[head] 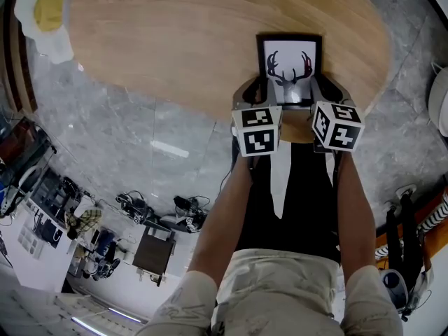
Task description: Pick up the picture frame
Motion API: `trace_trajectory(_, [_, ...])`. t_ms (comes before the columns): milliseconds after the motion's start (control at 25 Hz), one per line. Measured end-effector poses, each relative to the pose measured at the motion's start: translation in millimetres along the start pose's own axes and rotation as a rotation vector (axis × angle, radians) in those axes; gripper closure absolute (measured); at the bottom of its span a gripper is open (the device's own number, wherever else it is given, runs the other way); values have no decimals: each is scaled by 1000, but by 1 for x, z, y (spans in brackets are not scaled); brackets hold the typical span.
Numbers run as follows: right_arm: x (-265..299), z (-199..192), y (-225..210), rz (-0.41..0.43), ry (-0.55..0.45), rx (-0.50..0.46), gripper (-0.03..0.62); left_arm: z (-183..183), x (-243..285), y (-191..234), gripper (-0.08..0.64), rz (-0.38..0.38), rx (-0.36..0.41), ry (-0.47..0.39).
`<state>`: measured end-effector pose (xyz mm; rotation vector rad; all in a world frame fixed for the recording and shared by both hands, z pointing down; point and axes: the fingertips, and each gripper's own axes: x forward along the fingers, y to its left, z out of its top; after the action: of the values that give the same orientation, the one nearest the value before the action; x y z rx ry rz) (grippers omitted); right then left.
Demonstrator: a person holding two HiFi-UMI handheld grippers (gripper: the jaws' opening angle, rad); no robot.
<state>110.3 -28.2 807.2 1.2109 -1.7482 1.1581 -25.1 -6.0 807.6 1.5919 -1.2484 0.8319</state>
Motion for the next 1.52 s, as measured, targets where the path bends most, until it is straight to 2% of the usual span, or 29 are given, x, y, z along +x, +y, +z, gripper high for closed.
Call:
trace_trajectory(280, [-22, 16, 0, -8, -42, -15, 520, 15, -17, -11, 476, -1, 2, -27])
trace_trajectory(680, [-81, 72, 9, -17, -162, -30, 520, 74, -69, -32, 476, 0, 43, -123])
trace_trajectory(880, [-127, 113, 18, -8, -249, -21, 520, 117, -109, -47, 479, -1, 53, -210])
trace_trajectory(1120, [-184, 154, 37, 4, -345, -62, 520, 159, -167, -61, 479, -5, 55, -313])
trace_trajectory(1520, [-283, 201, 62, 0, -529, -75, 520, 213, -268, -94, 479, -7, 133, -487])
